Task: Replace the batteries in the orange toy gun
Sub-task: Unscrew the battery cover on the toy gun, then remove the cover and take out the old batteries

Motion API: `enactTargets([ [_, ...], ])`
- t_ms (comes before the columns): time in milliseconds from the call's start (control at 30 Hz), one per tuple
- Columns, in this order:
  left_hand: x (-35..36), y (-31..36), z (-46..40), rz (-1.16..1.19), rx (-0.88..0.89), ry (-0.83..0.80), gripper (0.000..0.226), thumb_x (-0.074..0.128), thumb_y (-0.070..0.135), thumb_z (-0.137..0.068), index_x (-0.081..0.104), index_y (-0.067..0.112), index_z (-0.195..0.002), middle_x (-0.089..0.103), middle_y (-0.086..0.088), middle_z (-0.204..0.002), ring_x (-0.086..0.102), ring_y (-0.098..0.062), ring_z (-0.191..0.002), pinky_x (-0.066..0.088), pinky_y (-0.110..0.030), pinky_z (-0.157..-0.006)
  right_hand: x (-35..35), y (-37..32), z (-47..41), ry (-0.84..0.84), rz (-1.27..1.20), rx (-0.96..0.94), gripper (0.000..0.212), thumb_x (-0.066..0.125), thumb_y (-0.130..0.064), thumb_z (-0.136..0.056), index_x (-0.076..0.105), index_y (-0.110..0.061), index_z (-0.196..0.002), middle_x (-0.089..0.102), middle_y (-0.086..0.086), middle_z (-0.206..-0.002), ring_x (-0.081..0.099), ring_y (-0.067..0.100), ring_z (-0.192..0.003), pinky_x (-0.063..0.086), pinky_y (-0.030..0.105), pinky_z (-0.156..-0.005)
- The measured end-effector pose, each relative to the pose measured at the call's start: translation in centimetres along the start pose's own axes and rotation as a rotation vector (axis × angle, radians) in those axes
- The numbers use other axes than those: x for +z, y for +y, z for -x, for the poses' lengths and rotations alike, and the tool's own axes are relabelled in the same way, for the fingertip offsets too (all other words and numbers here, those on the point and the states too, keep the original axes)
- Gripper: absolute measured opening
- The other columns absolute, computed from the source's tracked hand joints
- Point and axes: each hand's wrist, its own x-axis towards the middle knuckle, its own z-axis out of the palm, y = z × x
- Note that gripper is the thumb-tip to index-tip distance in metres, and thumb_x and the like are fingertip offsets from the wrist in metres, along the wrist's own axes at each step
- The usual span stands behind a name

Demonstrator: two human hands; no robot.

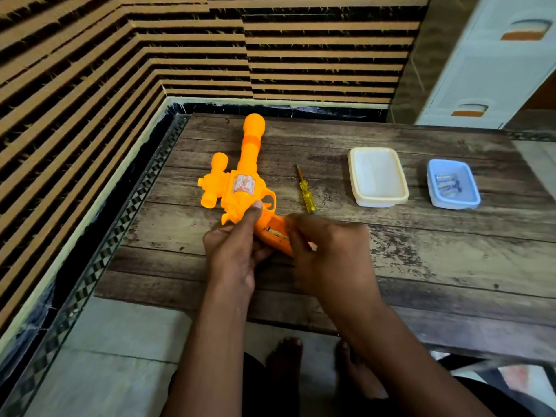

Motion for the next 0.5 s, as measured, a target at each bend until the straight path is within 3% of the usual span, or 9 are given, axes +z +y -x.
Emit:
enactTargets([
  [100, 0.0, 0.0, -0.1, -0.016, 0.004, -0.002, 0.008, 0.079, 0.018, -0.088, 0.072, 0.013, -0.089, 0.079, -0.013, -0.092, 0.078, -0.025, -0.083, 0.064, -0.040, -0.060, -1.7, 1.6, -0.3, -0.012, -0.003, 0.110, 0.007, 0.067, -0.008, -0.084, 0.074, -0.009, -0.081, 0.072, 0.010, -0.069, 0.068, 0.031, -0.059, 0.055, 0.041, -0.052],
  [267, -0.2, 0.0, -0.1, -0.036, 0.009, -0.006, 0.010, 0.078, 0.019, -0.089, 0.068, 0.015, -0.090, 0.078, -0.013, -0.097, 0.078, -0.022, -0.082, 0.064, -0.044, -0.067, -4.8, 4.7, -0.3, -0.166, 0.283, 0.268, 0.008, 0.067, -0.015, -0.083, 0.071, -0.010, -0.089, 0.074, 0.018, -0.085, 0.070, 0.045, -0.081, 0.061, 0.049, -0.069],
  [300, -0.1, 0.0, 0.0, -0.038, 0.009, -0.007, 0.011, 0.078, 0.019, -0.090, 0.068, 0.015, -0.090, 0.078, -0.013, -0.098, 0.078, -0.022, -0.084, 0.064, -0.045, -0.068, -5.1, 5.0, -0.2, -0.216, 0.338, 0.285, 0.006, 0.070, -0.016, -0.085, 0.069, -0.010, -0.085, 0.072, 0.018, -0.082, 0.069, 0.045, -0.079, 0.060, 0.047, -0.068],
  [400, 0.1, 0.0, 0.2, -0.037, 0.013, -0.003, 0.012, 0.077, 0.018, -0.090, 0.065, 0.015, -0.089, 0.077, -0.013, -0.097, 0.077, -0.023, -0.083, 0.063, -0.047, -0.072, -5.3, 6.1, 0.1, -0.299, 0.404, 0.322, 0.031, 0.075, -0.014, -0.084, 0.049, -0.012, -0.067, 0.059, 0.013, -0.066, 0.062, 0.040, -0.066, 0.057, 0.043, -0.061],
  [500, 0.1, 0.1, 0.4, -0.028, 0.023, 0.006, 0.016, 0.077, 0.017, -0.090, 0.061, 0.016, -0.088, 0.076, -0.012, -0.095, 0.075, -0.024, -0.084, 0.062, -0.049, -0.075, -5.5, 6.9, 0.2, -0.359, 0.421, 0.363, 0.030, 0.076, -0.018, -0.084, 0.050, -0.012, -0.069, 0.054, 0.008, -0.063, 0.063, 0.038, -0.066, 0.058, 0.041, -0.062],
])
